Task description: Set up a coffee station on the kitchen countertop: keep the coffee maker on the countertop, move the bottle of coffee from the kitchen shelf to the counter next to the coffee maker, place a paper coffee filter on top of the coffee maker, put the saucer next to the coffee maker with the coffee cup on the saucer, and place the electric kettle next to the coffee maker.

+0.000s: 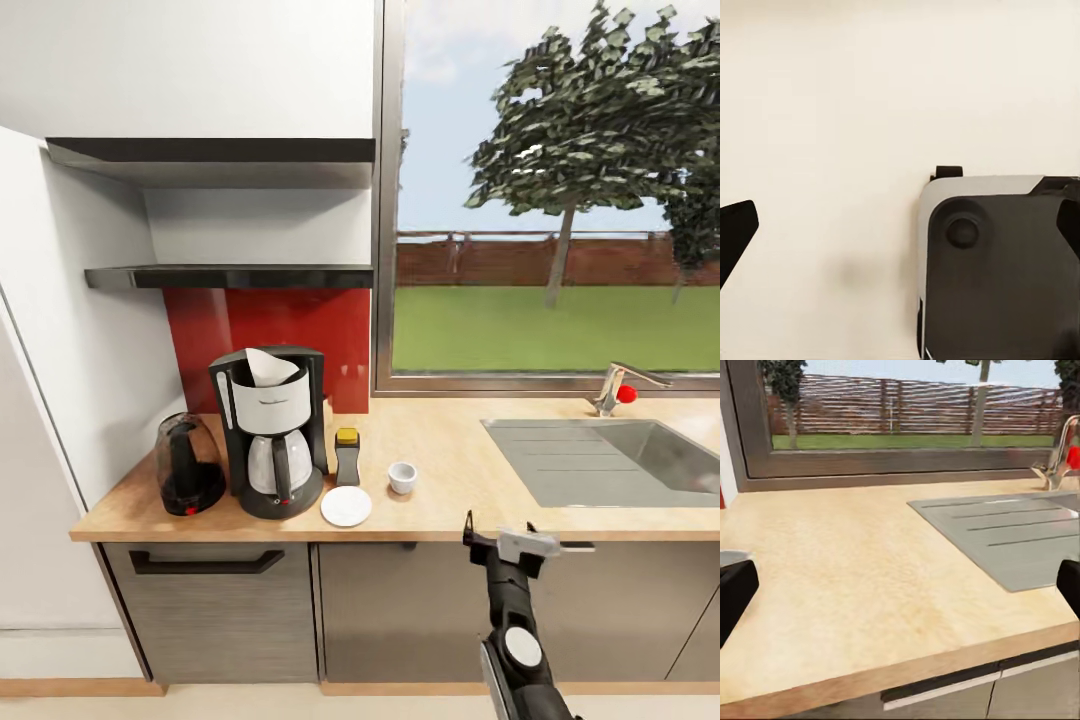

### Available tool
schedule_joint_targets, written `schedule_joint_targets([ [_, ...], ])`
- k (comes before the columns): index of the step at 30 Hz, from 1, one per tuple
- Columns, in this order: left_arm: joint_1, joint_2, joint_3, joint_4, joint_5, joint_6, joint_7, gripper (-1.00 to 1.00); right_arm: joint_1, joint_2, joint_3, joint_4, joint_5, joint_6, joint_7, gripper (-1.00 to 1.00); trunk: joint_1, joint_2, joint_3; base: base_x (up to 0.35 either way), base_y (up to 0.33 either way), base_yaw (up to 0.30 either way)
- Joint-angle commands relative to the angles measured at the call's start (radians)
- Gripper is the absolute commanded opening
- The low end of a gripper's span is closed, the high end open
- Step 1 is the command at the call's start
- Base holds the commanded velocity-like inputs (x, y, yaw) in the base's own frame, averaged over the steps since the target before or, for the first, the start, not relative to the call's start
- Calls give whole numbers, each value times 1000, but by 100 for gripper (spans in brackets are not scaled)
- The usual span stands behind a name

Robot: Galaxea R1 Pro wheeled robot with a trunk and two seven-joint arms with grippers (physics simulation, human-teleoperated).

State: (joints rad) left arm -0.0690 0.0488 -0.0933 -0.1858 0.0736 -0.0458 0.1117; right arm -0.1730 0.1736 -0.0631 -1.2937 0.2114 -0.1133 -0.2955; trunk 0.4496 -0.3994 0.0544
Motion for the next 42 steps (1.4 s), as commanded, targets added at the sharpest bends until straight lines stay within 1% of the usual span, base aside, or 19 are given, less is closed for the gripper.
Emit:
schedule_joint_targets([
  [1,0,1,-9,2,8,-3,4,100,-2,1,15,-25,8,72,-2,100,0,-1,0,0,0,0],
  [3,0,-2,-12,3,7,-3,4,100,-17,1,39,-54,8,189,-1,100,0,-1,0,0,0,0],
  [4,0,-5,-13,3,6,-3,3,100,-74,1,58,-65,7,274,-1,100,0,-1,0,0,0,0],
  [6,0,-6,-15,8,5,-2,3,100,-155,1,82,-63,8,353,-1,100,0,-1,0,0,0,0],
  [8,0,-4,-16,12,6,-2,3,100,-231,1,101,-49,8,464,-1,100,0,-1,0,0,0,0],
  [9,0,0,-16,14,6,-2,3,100,-328,1,113,-18,7,679,4,100,0,-1,0,0,0,0],
  [10,0,1,-16,15,5,-2,3,100,-398,1,116,15,7,838,8,100,0,-1,0,0,0,0],
  [12,0,1,-16,15,5,-2,4,100,-429,1,116,30,7,906,8,100,0,-1,0,0,0,0],
  [14,0,0,-15,16,6,-2,5,100,-441,1,116,28,6,961,8,100,0,-1,0,0,0,0],
  [16,0,1,-11,16,7,-2,5,100,-444,1,116,27,5,1001,10,100,0,-1,0,0,0,0],
  [17,0,1,-10,16,7,-2,5,100,-445,1,116,27,5,1009,11,100,0,-1,0,0,0,0],
  [19,0,3,-7,16,8,-2,5,100,-446,1,117,27,5,1032,37,100,0,-1,0,0,0,0],
  [21,1,3,-6,16,8,-2,5,100,-447,1,117,27,5,1037,80,100,0,-1,0,0,0,0],
  [24,1,3,-6,16,8,-2,5,100,-447,1,117,28,5,1040,120,100,0,-1,0,0,0,0],
  [26,1,3,-5,16,8,-2,5,100,-447,1,117,30,6,1041,135,100,0,-1,0,0,0,0],
  [32,1,3,-4,16,11,-2,5,100,-447,1,116,36,6,1041,144,100,0,-1,0,0,0,0],
  [42,1,0,-5,16,7,-2,5,100,-447,1,116,36,9,1043,145,100,0,-1,0,0,0,0],
])
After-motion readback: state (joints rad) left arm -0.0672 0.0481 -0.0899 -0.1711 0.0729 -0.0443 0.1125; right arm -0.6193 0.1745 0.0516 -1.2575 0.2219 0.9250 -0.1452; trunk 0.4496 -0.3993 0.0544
